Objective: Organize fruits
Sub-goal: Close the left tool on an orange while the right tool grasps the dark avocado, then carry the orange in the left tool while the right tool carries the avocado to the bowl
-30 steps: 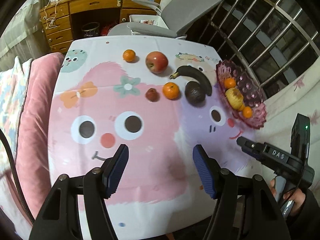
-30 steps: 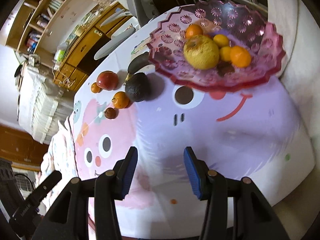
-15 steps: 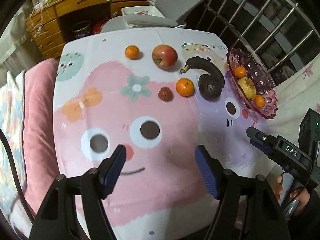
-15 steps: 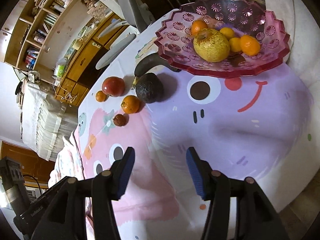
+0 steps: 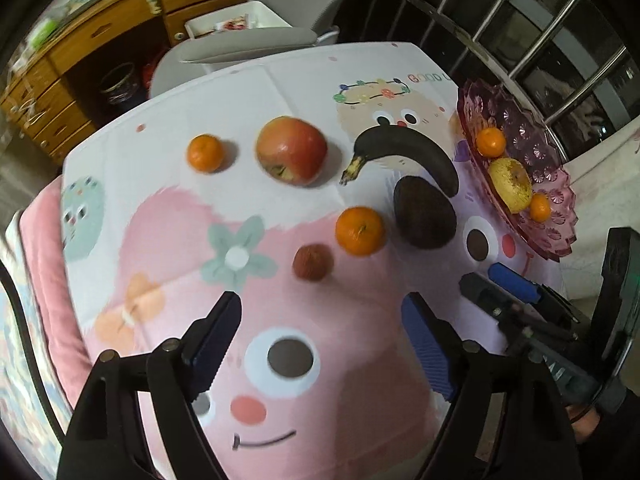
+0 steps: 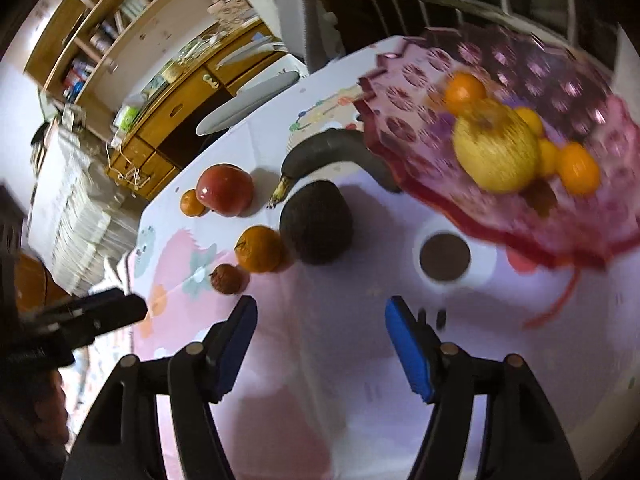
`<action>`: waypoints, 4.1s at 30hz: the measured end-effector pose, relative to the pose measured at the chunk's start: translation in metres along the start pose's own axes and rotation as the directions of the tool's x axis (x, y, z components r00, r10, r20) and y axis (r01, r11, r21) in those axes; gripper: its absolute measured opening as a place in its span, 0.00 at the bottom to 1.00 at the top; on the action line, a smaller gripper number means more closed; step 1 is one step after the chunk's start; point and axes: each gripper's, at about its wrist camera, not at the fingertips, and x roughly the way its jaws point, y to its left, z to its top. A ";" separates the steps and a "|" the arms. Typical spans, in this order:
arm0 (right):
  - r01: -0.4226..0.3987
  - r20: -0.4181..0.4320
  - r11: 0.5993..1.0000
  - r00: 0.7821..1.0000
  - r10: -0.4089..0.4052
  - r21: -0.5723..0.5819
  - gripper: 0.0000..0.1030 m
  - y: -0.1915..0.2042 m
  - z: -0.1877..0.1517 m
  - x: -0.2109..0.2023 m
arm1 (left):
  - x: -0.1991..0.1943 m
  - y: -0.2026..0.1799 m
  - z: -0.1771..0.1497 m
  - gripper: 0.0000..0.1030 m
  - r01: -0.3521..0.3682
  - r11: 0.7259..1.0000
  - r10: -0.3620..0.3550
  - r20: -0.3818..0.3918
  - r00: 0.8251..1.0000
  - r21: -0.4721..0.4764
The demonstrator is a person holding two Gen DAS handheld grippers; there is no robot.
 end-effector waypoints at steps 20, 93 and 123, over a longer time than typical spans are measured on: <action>0.102 0.129 0.961 0.989 -0.070 -0.258 0.65 0.016 0.003 0.045 | 0.089 -0.016 0.056 0.79 0.061 0.998 -0.062 -0.129 0.990 -0.014; 0.189 0.252 0.973 0.956 -0.152 -0.130 0.54 -0.018 -0.042 -0.124 | -0.032 -0.134 0.030 0.41 0.135 0.986 -0.133 -0.020 0.991 0.098; 0.143 0.062 0.987 0.988 -0.138 -0.079 0.54 -0.163 0.081 -0.098 | 0.050 -0.191 0.120 0.42 0.101 0.989 -0.103 -0.011 0.995 -0.106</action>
